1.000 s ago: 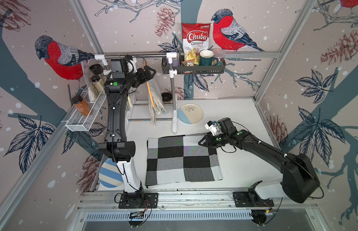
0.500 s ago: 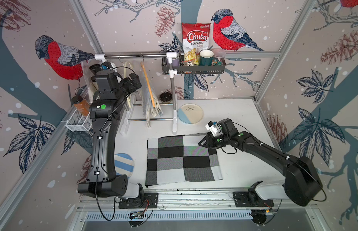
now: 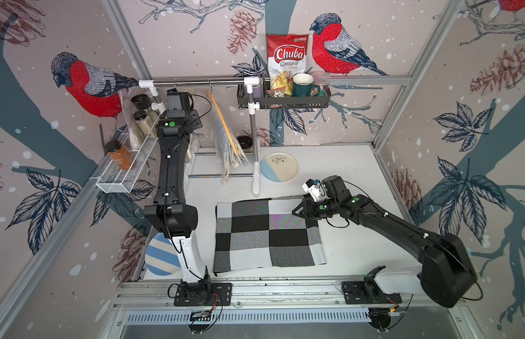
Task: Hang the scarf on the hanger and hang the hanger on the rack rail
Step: Pick up the hanger from the clothesline.
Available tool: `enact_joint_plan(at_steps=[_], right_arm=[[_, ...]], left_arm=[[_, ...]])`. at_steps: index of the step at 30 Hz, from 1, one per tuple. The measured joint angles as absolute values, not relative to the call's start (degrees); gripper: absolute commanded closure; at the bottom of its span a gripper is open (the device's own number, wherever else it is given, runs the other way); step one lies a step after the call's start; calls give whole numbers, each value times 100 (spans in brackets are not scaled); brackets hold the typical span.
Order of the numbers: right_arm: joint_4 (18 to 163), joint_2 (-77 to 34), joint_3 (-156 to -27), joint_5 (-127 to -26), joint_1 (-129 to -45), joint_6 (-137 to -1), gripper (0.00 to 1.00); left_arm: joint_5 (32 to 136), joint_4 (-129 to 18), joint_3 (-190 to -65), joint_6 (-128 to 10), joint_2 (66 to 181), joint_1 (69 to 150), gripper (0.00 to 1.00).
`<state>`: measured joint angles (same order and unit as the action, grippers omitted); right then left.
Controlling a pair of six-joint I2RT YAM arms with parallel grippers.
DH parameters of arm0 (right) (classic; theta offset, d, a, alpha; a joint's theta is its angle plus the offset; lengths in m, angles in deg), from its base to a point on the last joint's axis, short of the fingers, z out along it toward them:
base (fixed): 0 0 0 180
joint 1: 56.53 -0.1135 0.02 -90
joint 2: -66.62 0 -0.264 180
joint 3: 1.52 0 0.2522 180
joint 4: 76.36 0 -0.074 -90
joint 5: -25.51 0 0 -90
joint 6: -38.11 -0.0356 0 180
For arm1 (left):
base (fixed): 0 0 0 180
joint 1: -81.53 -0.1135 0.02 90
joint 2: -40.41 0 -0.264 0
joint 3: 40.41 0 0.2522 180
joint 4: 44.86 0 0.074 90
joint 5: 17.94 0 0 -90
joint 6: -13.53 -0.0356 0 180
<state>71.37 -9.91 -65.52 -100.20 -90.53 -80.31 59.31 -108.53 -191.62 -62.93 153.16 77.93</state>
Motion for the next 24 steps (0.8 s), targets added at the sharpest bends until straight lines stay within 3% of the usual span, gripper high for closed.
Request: enact_joint_plan(at_steps=[3, 4, 16, 24], right_arm=[[7139, -908, -6506, -9937, -9053, -8031, 50], [7137, -871, -6484, -9921, -9053, -8031, 50], [7146, -825, -6340, -9880, -9055, -8038, 50], [7163, -786, -6292, -9880, -9064, -8058, 50]], left_arm=[[6014, -10855, -19020, -6394, 15228, 7789, 99], [6014, -10846, -19005, -6392, 15211, 7789, 100], [6147, -11391, -19389, -6440, 14691, 7758, 100], [6176, -11019, -17831, -6440, 13368, 7756, 100]])
